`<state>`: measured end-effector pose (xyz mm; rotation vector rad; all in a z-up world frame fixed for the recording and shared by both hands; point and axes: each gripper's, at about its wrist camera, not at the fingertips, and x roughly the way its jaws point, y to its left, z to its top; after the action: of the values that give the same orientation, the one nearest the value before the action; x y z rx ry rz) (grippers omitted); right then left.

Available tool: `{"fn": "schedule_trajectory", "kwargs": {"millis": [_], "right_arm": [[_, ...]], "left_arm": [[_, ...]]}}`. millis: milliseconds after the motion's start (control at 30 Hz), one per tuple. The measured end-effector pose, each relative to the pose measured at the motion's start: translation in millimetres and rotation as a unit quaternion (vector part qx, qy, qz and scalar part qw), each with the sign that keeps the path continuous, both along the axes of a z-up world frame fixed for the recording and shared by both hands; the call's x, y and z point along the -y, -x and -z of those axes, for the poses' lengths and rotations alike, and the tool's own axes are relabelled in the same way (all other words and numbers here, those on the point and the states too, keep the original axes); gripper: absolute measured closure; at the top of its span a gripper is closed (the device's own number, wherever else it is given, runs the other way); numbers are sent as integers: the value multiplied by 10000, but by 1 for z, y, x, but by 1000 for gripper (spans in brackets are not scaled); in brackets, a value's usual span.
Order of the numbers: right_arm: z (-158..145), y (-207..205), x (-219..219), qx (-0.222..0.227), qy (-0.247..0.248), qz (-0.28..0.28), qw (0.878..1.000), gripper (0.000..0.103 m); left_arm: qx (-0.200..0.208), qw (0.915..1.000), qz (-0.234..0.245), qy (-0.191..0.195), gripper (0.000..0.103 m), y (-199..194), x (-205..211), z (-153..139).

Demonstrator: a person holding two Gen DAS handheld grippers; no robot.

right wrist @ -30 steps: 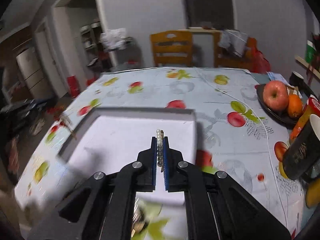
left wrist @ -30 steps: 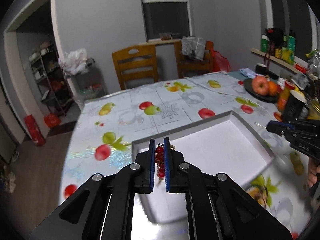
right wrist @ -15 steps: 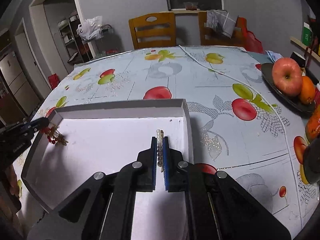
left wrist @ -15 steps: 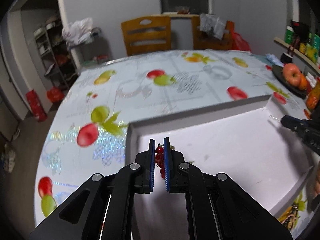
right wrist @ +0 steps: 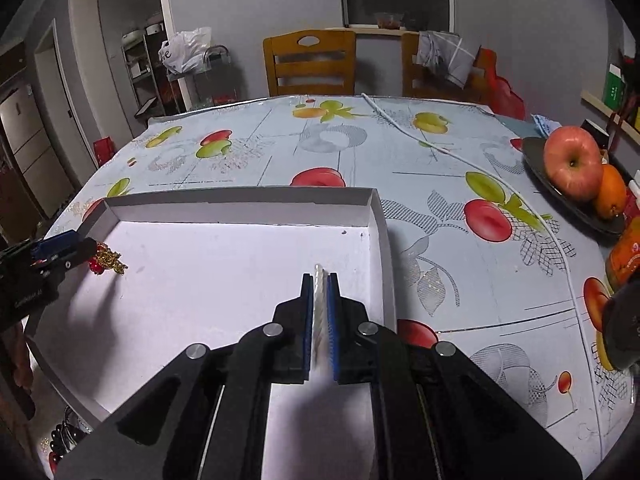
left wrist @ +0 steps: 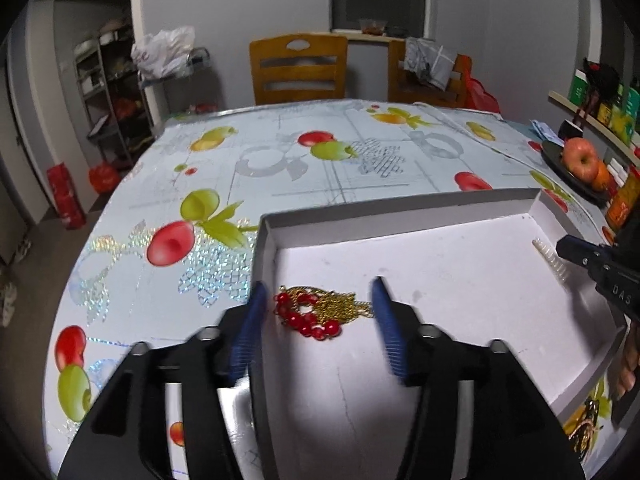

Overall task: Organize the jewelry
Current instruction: 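Carry the hair clip and brooch into the grey tray and release both, then withdraw both tools from the tray back toward the bracelets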

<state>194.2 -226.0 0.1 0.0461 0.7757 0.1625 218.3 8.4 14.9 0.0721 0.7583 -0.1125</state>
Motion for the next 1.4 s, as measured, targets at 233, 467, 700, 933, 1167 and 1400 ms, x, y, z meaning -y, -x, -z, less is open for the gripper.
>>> {"fn": "schedule_trajectory", "kwargs": {"millis": [233,467,700,933,1167,1400], "right_arm": [[-3,3,4,102,-156,-11,9998,67],[-22,18,5,607,-410,-166,9972,20],[-38,28,17,751,-587,132,9954,6],[-58,67,13,639,-23,252,9976,6],[-65,135,-8,804,270,-93,9964,6],[-63,184,-18,1023,320,-334,9937,6]], "left_arm": [[309,9994,97,115,33,10,0,-10],[576,9979,77,273,16,21,-6,-19],[649,9975,-40,290,12,34,-7,-29],[714,9969,-225,-252,9,75,-12,-55],[424,9988,-150,-209,9,126,-17,-49],[244,9996,23,-146,9,164,-11,-30]]}}
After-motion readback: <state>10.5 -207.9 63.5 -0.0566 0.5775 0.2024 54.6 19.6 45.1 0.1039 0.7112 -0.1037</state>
